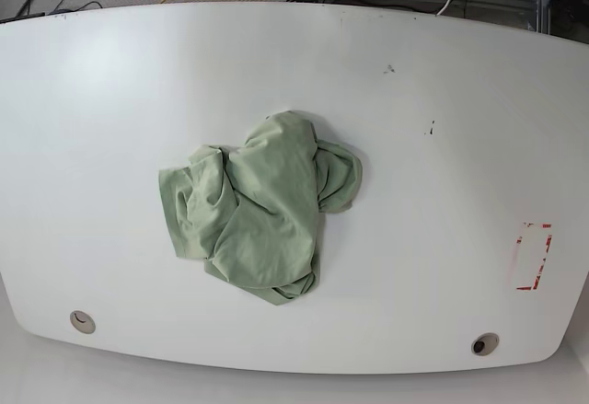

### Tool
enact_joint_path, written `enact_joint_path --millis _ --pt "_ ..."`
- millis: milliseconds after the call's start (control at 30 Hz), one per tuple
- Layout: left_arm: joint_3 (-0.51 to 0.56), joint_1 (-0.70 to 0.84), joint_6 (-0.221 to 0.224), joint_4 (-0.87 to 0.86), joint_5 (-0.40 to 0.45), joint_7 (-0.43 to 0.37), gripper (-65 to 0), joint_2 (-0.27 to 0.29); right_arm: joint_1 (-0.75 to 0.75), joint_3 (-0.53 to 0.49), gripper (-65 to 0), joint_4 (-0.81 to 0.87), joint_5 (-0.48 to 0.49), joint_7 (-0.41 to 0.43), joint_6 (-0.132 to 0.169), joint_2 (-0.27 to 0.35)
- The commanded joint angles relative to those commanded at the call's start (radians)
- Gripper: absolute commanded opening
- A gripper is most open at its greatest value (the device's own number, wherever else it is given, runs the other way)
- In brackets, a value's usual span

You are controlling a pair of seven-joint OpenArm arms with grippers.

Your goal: Layout the t-shirt on the table in an organized manner, then fold the t-shirt properly

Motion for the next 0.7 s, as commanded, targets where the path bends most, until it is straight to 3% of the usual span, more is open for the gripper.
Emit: enact_joint_path --millis 200,433,700 --pt "0.0 0.1 -0.005 0.176 -0.092 0.0 -46.0 0.017 -0.098 0.002 -57.5 0.135 0.0 0.0 0.0 -0.032" --pt "0.014 0.213 -0.094 0.37 -0.239 0.0 -46.0 0.014 -0.21 0.002 -57.5 0.285 0.0 0.0 0.0 -0.034" --pt "0.011 0.316 -0.103 0.554 -0.284 0.002 -46.0 0.014 -0.334 0.003 -57.5 0.48 0.0 0.0 0.0 -0.028"
